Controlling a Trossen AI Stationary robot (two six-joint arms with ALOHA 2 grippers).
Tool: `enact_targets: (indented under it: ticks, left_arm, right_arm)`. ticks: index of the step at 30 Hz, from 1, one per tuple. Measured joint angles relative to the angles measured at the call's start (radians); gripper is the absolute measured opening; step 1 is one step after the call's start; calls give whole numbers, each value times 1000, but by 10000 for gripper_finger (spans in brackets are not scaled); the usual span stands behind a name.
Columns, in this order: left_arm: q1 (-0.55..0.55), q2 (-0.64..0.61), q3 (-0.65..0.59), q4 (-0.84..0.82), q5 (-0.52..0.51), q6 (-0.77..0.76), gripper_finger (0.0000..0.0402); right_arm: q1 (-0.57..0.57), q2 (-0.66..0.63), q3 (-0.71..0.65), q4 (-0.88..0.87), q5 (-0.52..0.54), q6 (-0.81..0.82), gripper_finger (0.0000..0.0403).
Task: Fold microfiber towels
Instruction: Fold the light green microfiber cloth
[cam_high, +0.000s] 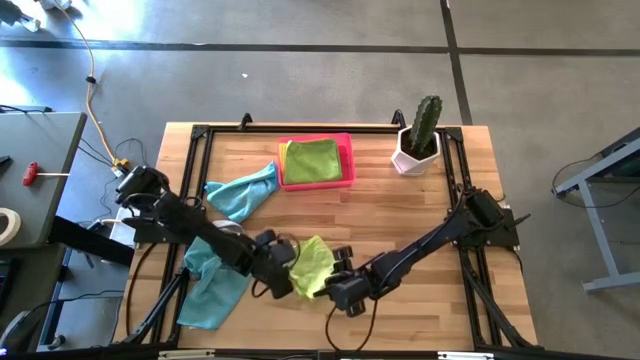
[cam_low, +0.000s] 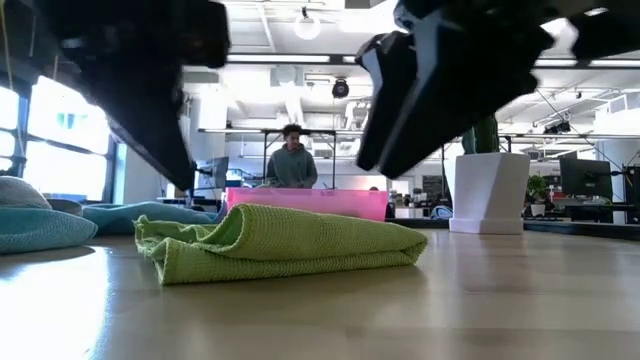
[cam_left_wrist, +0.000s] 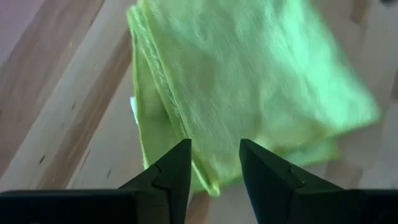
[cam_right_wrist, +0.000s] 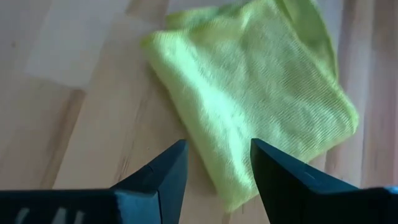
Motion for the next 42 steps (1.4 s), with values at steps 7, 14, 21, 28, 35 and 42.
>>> enact_targets:
  ticks: [7,14,21,28,35,42]
  left_arm:
    - [119,12,0,9,213,-65,151]
    - [187,39,0,4,282,-60,174]
    - [190,72,0,9,353,-57,179]
    - [189,100,0,44,436,-65,179]
    - [189,100,0,57,436,-67,151]
    - [188,100,0,53,437,-49,75]
  right_arm:
    - [-2,-21,0,-100,-48,-27,167]
    - [-3,-24,0,-177,-58,-45,167]
    - [-3,-24,0,-181,-67,-61,167]
    - [-3,-24,0,-178,-68,-61,167]
    - [-3,-24,0,-177,-68,-61,167]
    - [-3,-24,0,-178,-68,-61,167]
